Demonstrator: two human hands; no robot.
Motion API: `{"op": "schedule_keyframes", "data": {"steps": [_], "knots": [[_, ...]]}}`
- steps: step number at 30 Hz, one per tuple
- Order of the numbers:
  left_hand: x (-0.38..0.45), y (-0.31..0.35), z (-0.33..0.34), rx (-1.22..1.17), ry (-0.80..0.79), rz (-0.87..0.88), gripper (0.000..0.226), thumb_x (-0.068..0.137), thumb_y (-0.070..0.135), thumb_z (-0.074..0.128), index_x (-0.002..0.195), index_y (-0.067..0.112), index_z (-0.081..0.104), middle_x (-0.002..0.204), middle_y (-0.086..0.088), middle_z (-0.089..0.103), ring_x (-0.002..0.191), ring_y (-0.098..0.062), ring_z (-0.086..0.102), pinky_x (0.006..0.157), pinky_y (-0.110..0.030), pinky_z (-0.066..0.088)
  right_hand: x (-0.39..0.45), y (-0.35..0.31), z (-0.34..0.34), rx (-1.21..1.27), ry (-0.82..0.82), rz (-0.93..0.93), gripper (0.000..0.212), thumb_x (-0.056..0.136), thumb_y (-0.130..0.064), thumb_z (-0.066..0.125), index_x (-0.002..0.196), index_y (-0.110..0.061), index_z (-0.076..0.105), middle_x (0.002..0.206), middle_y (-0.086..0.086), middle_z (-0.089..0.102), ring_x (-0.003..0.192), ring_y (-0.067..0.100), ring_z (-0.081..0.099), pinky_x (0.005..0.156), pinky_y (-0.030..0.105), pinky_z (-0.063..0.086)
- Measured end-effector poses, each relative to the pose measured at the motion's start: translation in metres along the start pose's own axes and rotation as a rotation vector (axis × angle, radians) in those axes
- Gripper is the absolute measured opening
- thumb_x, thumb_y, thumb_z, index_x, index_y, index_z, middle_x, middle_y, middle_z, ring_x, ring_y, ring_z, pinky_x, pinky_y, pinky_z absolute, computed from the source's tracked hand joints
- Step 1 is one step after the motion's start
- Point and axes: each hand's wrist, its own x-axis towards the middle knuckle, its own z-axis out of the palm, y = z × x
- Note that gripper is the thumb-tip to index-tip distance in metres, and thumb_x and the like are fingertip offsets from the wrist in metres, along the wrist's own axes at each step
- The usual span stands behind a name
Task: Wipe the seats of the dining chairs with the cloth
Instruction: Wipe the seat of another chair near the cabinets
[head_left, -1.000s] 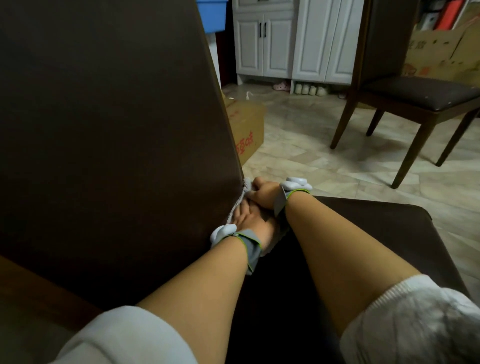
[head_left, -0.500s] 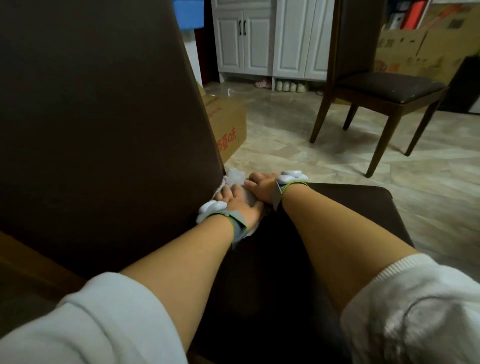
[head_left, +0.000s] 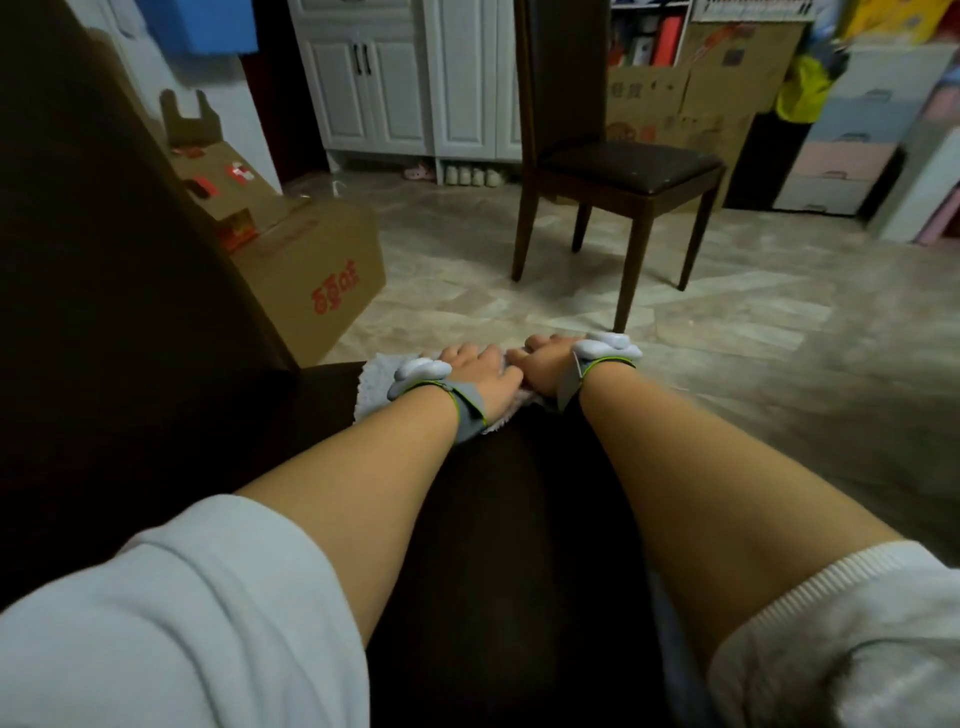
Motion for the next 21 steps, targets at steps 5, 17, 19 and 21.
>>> {"op": "schedule_keyframes", "data": {"steps": [5, 17, 19, 21], "knots": [[0.029, 0.029, 0.004, -0.014, 0.005, 0.029, 0.051, 0.095, 0.042, 0.024, 0.139, 0.019, 0.037, 0.144, -0.015, 0.037, 0.130, -0.034, 0.034, 0.106, -0.042, 0.029, 0.006, 0.033, 0.021, 0.034, 0.041, 0.053, 0.069, 0.085, -0.040, 0.060, 0.144, -0.026, 0.029, 0.140, 0.013, 0.042, 0.129, 0.041, 0.039, 0.107, 0.051, 0.034], [-0.015, 0.046, 0.018, 0.055, 0.000, 0.064, 0.070, 0.087, 0.060, 0.016, 0.150, 0.033, 0.009, 0.161, 0.001, 0.004, 0.147, -0.019, 0.003, 0.118, -0.046, 0.002, -0.061, 0.008, 0.048, 0.507, 0.149, 0.334, 0.058, 0.097, -0.039, 0.041, 0.149, -0.018, 0.024, 0.152, 0.017, 0.020, 0.136, 0.042, 0.025, 0.113, 0.049, 0.025], [-0.047, 0.050, 0.022, 0.067, -0.001, 0.109, 0.069, 0.088, 0.059, 0.017, 0.151, 0.033, 0.003, 0.161, 0.004, -0.003, 0.147, -0.016, -0.006, 0.118, -0.047, -0.004, -0.088, 0.000, 0.057, 0.725, 0.188, 0.418, 0.061, 0.099, -0.041, 0.038, 0.151, -0.016, 0.020, 0.155, 0.017, 0.019, 0.140, 0.038, 0.023, 0.115, 0.046, 0.023], [-0.076, 0.054, 0.025, 0.057, -0.011, 0.146, 0.070, 0.088, 0.059, 0.018, 0.151, 0.033, 0.001, 0.161, 0.004, -0.006, 0.147, -0.015, -0.009, 0.118, -0.047, -0.006, -0.117, -0.014, 0.062, 0.817, 0.199, 0.425, 0.063, 0.099, -0.043, 0.036, 0.153, -0.017, 0.015, 0.157, 0.016, 0.016, 0.143, 0.035, 0.020, 0.116, 0.046, 0.021]]}}
